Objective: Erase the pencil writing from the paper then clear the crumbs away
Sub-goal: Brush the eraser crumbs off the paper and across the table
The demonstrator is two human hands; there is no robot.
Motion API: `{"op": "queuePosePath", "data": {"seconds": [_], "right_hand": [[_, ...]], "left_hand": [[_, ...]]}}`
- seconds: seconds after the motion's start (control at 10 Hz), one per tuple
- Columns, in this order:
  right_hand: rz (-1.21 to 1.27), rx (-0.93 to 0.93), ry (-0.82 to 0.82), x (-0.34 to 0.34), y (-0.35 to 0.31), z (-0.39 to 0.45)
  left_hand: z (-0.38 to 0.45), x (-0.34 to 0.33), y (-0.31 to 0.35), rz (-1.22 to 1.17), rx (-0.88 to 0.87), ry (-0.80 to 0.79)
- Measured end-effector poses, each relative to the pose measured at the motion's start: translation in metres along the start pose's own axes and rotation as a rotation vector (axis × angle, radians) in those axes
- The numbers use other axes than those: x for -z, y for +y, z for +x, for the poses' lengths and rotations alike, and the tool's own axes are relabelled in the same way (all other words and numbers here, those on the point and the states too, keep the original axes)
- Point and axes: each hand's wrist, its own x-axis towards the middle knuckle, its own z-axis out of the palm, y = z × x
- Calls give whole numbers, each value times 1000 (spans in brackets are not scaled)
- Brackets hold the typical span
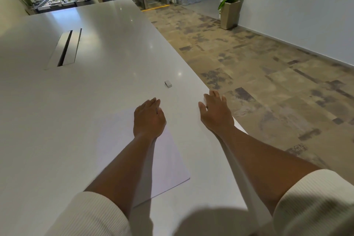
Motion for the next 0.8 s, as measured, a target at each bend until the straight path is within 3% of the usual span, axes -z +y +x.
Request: {"op": "queuePosePath", "data": {"seconds": [0.1, 0.3, 0.5, 0.8], "right_hand": [[-13, 35, -45, -1, 0, -1], [119, -124, -39, 1, 0, 2], [128, 17, -137, -3, 3, -2], [244, -112, -52, -8, 5, 4]], "left_hand": [[-1, 0, 1, -5, 10, 0], [-1, 1, 3, -14, 15, -8], [-1, 1, 2, -8, 16, -7], [-1, 1, 3, 0, 2, 9]]}}
